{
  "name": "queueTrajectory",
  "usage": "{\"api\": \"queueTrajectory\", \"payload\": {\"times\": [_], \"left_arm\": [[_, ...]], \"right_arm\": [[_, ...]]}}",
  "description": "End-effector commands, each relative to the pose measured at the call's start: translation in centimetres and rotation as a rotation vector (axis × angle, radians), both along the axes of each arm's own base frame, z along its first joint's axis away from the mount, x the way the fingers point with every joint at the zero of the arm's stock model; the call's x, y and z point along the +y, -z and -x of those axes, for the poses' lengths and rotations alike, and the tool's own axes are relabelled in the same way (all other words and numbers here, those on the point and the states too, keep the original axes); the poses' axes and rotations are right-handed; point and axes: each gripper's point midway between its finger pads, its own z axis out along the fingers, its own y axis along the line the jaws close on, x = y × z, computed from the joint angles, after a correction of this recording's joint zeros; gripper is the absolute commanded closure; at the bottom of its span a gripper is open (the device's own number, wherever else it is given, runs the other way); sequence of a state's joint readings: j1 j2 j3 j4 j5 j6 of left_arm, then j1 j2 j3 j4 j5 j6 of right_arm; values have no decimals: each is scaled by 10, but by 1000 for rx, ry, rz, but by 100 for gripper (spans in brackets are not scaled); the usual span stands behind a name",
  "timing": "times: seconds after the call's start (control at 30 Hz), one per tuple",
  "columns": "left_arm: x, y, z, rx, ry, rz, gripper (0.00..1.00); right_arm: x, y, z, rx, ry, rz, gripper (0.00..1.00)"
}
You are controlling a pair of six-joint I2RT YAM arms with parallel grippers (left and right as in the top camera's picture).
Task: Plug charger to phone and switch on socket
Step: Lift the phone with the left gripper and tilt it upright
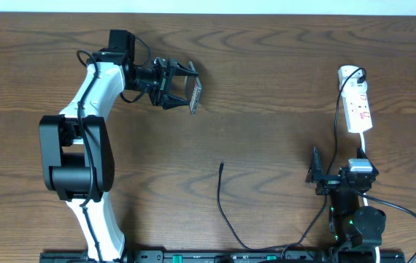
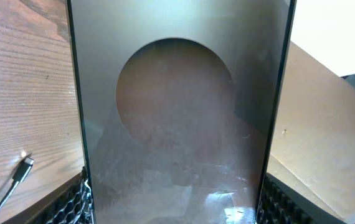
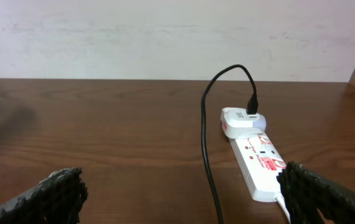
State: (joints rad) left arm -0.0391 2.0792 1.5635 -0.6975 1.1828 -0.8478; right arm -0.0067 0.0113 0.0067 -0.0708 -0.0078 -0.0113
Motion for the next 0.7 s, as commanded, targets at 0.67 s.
{"api": "queueTrajectory", "payload": {"times": [0.67], "left_arm": [[1, -25, 1, -21, -8, 43, 93]], "right_arm": [[0, 0, 0, 0, 3, -5, 1]]}}
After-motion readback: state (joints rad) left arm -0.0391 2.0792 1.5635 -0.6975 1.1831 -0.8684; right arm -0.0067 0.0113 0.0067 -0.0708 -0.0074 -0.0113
